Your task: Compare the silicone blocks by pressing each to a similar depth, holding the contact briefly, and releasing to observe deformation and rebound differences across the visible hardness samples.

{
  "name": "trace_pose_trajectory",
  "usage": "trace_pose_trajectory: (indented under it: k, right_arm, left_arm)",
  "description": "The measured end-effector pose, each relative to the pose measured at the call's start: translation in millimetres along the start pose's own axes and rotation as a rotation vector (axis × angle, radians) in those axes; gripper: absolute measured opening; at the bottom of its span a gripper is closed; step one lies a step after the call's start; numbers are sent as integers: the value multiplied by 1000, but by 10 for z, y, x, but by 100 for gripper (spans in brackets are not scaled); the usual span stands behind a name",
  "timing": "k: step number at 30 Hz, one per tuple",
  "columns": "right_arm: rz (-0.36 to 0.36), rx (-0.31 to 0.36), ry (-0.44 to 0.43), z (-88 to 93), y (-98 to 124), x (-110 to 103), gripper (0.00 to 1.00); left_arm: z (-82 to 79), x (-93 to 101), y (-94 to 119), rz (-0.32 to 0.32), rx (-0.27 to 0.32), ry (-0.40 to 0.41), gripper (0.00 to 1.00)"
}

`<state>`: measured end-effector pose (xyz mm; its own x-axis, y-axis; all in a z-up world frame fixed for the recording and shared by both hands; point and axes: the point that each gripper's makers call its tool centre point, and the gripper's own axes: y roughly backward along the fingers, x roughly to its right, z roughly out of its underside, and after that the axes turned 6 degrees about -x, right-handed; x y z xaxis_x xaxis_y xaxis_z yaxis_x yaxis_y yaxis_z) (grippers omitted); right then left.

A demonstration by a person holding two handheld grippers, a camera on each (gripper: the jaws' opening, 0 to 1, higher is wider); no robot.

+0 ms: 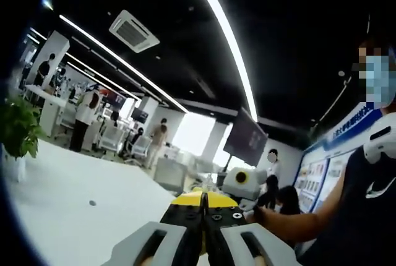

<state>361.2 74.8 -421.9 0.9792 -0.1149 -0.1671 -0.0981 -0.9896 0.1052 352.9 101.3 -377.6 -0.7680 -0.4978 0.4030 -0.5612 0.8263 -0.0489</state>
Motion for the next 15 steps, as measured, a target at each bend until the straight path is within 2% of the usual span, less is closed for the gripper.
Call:
trace_pose_trajectory:
  k: [5, 9, 15]
  right_arm:
    - [73, 56, 14, -99, 89, 135, 72]
    - [125, 94, 11, -174, 184, 255, 95]
    - [168, 88, 15, -164, 327, 340, 97]
  left_arm:
    - [-25, -20, 18, -5, 6, 10, 0]
    - [-48, -13, 26, -2, 6, 14, 0]
    - [-70, 13, 16, 10, 8, 20, 0]
